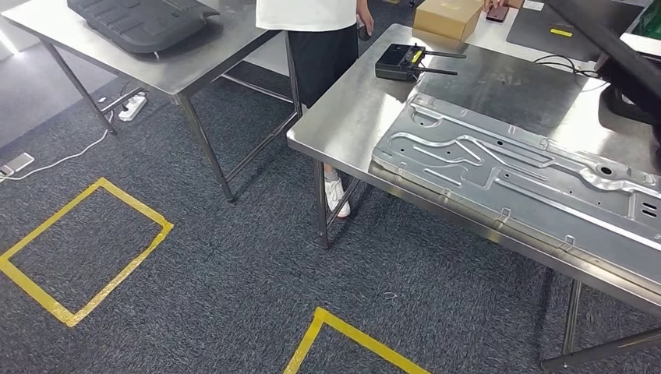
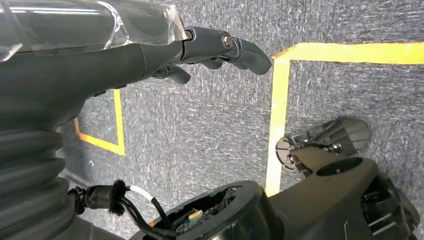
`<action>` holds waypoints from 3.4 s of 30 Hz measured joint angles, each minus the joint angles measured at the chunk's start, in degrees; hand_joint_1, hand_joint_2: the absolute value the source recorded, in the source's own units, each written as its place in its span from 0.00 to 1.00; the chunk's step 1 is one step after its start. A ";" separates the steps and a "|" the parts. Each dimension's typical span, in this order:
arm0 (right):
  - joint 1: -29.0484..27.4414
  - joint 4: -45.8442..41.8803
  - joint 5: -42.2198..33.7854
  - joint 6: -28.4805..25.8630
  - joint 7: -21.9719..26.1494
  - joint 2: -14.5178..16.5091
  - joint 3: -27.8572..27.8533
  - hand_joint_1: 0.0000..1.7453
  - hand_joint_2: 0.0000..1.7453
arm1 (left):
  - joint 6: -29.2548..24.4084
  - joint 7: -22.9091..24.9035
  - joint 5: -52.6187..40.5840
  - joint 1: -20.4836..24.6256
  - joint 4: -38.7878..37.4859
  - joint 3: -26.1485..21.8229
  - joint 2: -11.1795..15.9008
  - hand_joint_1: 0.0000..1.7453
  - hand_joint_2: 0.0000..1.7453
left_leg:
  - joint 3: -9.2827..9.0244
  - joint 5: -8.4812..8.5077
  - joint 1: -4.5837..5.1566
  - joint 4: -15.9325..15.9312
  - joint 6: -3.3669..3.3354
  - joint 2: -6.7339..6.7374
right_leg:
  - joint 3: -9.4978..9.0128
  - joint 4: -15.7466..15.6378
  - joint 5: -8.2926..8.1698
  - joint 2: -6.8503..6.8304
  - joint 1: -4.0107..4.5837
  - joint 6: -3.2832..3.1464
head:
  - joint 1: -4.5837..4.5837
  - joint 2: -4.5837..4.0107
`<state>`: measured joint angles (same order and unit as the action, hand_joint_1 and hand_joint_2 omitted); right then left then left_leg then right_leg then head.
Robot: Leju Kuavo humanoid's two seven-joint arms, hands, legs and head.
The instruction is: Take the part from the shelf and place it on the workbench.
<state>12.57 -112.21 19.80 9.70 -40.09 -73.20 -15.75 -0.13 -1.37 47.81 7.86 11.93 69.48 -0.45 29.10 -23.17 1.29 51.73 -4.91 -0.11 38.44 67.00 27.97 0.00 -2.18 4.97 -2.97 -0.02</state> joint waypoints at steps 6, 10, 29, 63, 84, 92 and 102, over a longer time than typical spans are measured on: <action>0.88 -0.02 0.14 0.09 0.02 0.13 0.73 1.00 1.00 | 0.00 0.16 0.09 -0.01 -0.02 0.00 0.05 0.00 1.00 | -0.32 -1.42 0.26 0.87 1.31 -0.08 | -6.02 -13.07 -4.69 0.13 -0.06 -1.18 | -0.04 0.00; 1.37 0.00 0.31 0.09 0.04 0.03 1.03 1.00 1.00 | 0.00 0.10 0.20 0.15 -0.02 -0.01 0.04 0.00 1.00 | 3.37 -5.35 -0.15 8.85 2.46 -0.05 | -6.42 -13.18 -4.46 -0.03 -0.13 -2.25 | -0.07 0.00; 1.82 0.07 0.19 0.08 0.03 -0.33 2.11 1.00 1.00 | 0.28 -0.07 0.10 0.01 -0.02 -0.02 -0.07 0.00 1.00 | 0.13 0.31 0.18 -0.28 -0.32 -0.09 | 1.62 4.20 3.26 0.22 0.06 -0.16 | 0.05 0.00; 1.56 0.14 -0.08 -0.13 -0.02 -1.30 2.52 1.00 1.00 | 0.60 -0.20 0.17 -0.27 -0.08 -0.02 0.06 0.00 1.00 | -1.60 -1.22 -0.10 -0.20 0.44 -0.22 | -3.42 -8.44 -4.42 -0.14 -0.78 0.93 | 0.11 0.00; 3.05 0.23 -0.11 -0.31 -0.02 -1.62 3.48 1.00 1.00 | 1.09 -0.12 0.17 0.04 -0.09 -0.02 0.27 0.00 1.00 | 1.26 -0.02 0.45 0.68 0.10 -0.05 | -6.68 -12.61 -3.33 0.31 -0.52 -0.61 | -0.03 0.00; 3.29 0.31 -0.12 -0.33 -0.03 -1.58 4.02 1.00 1.00 | 1.09 -0.12 0.17 -0.09 -0.09 -0.02 0.25 0.00 1.00 | -0.38 -0.57 0.40 0.13 -0.21 -0.08 | -0.59 -1.48 -0.76 0.06 -0.32 0.13 | 0.00 0.00; 3.43 0.46 -0.13 -0.48 0.01 -1.63 4.36 1.00 1.00 | 1.17 -0.16 0.26 0.07 -0.11 -0.03 0.37 0.00 1.00 | 3.83 -6.72 0.25 10.56 2.08 -0.07 | -6.03 -12.45 -3.93 -0.04 -0.17 -2.19 | -0.11 0.00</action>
<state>15.99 -111.75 19.67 9.23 -40.09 -74.84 -11.39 1.04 -1.54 48.06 7.92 11.82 69.46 -0.09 32.93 -29.89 1.54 62.29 -2.83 -0.18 32.41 54.55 24.03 -0.04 -2.34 2.78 -3.08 -0.02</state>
